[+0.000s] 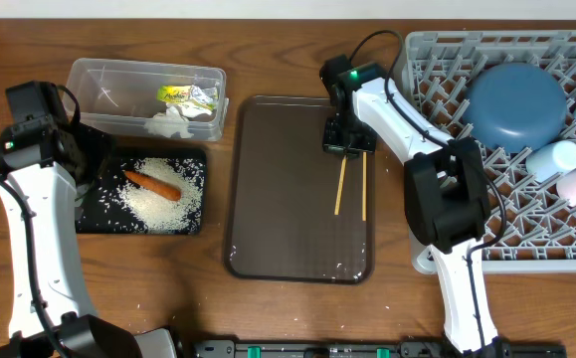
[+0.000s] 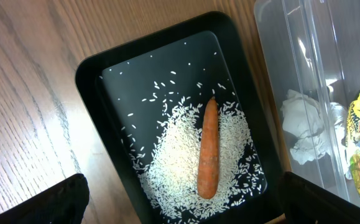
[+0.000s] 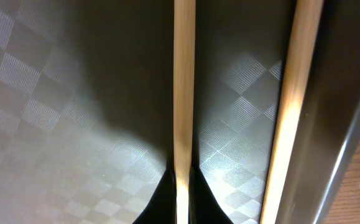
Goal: Sort waste into correct bins and load items into the dishwasher rack
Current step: 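Move the right gripper to the chopsticks and grasp one chopstick, then carry the chopstick right and drop it into the rack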
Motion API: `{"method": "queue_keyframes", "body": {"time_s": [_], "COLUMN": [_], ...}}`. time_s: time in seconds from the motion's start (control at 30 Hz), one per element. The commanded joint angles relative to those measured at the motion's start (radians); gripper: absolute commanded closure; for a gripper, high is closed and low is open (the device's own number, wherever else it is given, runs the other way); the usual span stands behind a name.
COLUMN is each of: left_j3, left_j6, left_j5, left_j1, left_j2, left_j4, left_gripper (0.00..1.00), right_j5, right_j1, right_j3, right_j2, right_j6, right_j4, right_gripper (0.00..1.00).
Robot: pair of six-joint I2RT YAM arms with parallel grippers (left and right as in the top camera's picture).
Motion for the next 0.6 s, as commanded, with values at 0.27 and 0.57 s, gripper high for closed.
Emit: {"method": "queue_keyframes", "body": {"time_s": [0.27, 0.57], "left_j3": [0.001, 0.001], "left_j6": [0.002, 0.002], "left_j5": [-0.012, -0.012], "left_j1": [0.004, 0.004], "left_j2": [0.008, 0.008], "left_j4": [-0.006, -0.006], "left_gripper": [0.02, 0.02], "right_j5": [-0.034, -0.035], "right_j1": [-0.146, -0.377], "right_j3": [0.109, 0.108], "right_j2": [-0.258, -0.415], "right_j6": [-0.271, -0.550], "right_j4": [-0.023, -0.026], "right_gripper": [0.99, 0.99]}}
